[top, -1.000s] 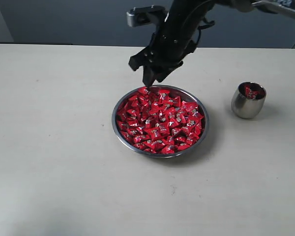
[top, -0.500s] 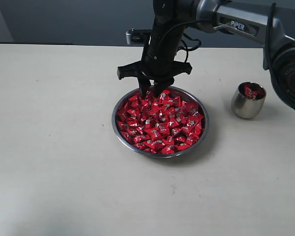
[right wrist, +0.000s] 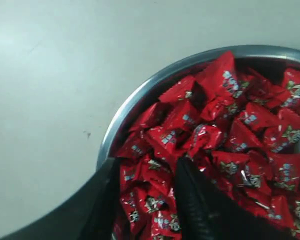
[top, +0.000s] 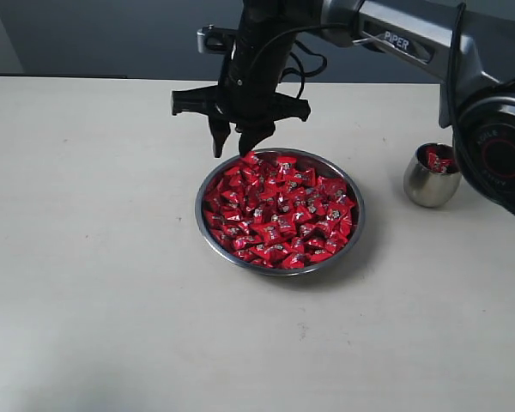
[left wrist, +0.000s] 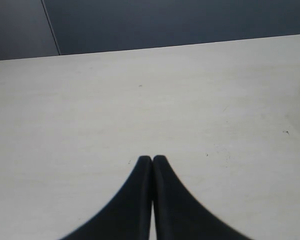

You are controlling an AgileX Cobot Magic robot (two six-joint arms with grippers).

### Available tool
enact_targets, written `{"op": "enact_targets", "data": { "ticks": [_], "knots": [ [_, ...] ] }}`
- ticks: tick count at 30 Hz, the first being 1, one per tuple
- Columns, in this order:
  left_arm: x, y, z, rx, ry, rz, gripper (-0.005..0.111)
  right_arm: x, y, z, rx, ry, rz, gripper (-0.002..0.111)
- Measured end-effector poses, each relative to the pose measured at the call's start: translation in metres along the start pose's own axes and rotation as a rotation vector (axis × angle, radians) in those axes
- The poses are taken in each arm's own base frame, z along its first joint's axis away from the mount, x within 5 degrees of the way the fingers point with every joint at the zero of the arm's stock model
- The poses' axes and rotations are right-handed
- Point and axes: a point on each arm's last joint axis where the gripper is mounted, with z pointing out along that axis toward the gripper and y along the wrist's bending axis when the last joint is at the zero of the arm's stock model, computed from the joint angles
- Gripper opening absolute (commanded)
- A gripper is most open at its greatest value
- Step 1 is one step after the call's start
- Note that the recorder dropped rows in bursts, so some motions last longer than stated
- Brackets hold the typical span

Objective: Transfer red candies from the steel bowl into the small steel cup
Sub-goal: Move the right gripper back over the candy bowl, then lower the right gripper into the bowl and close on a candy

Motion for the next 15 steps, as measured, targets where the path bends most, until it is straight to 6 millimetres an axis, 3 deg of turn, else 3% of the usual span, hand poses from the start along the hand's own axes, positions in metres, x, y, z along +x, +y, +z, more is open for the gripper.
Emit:
{"op": "enact_targets", "data": {
  "ticks": [8,15],
  "knots": [
    [0.0000,0.0000,0.0000,0.000,0.000,0.000,0.000,0.0024,0.0042,0.0010,0.012,0.003,-0.004,0.037],
    [0.0000,0.0000,0.0000,0.000,0.000,0.000,0.000,0.0025,0.0045,0.0010,0.009,0.003,0.184,0.037]
  ]
}}
